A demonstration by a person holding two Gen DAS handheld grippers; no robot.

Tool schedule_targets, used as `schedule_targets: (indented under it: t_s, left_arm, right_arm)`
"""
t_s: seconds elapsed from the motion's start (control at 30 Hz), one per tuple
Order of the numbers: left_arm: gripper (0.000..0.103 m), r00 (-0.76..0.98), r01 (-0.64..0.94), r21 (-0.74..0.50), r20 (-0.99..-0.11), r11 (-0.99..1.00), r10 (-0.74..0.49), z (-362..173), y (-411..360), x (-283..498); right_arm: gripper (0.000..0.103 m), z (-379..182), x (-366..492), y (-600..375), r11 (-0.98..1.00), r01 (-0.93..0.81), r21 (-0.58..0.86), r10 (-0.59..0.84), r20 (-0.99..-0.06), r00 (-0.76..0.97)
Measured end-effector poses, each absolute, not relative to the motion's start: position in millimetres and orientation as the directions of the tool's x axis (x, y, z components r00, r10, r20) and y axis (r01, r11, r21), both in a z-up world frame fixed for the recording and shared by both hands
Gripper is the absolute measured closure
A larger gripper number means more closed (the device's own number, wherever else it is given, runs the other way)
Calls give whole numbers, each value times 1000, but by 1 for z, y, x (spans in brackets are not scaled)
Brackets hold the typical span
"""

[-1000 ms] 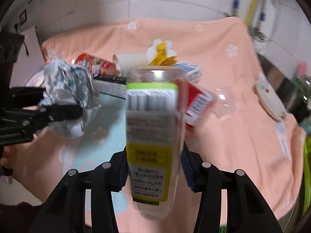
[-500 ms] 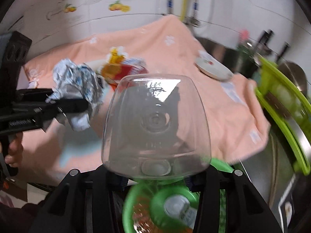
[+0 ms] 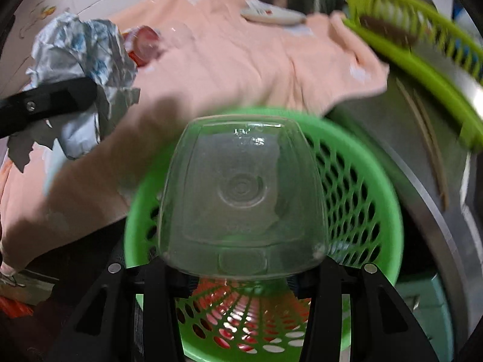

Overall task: Collect trash
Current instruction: 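Drop the clear bottle into the green basket while the left gripper drops the paper in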

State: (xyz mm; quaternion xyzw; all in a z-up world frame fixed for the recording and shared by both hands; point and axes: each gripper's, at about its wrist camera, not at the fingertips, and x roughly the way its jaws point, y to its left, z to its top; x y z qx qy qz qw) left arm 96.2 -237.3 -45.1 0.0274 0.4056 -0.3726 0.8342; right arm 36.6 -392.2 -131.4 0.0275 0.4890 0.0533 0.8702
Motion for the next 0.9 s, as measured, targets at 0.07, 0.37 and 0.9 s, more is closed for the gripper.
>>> schedule_targets:
  t_s: [0.07, 0.37, 0.9]
  left_arm:
    - [77, 376, 652, -257, -708, 714, -598, -51, -245, 95]
    - [71, 329, 672, -244, -748, 699, -577, -68, -272, 93]
    - [35, 336, 673, -234, -749, 701, -572, -68, -268, 88]
  right_arm:
    - [59, -144, 34, -399, 991, -45, 126, 131, -856, 499]
    - [40, -139, 24, -417, 988, 8, 157, 128, -836, 534]
    - [26, -105, 24, -426, 993, 2, 117, 91, -784, 615]
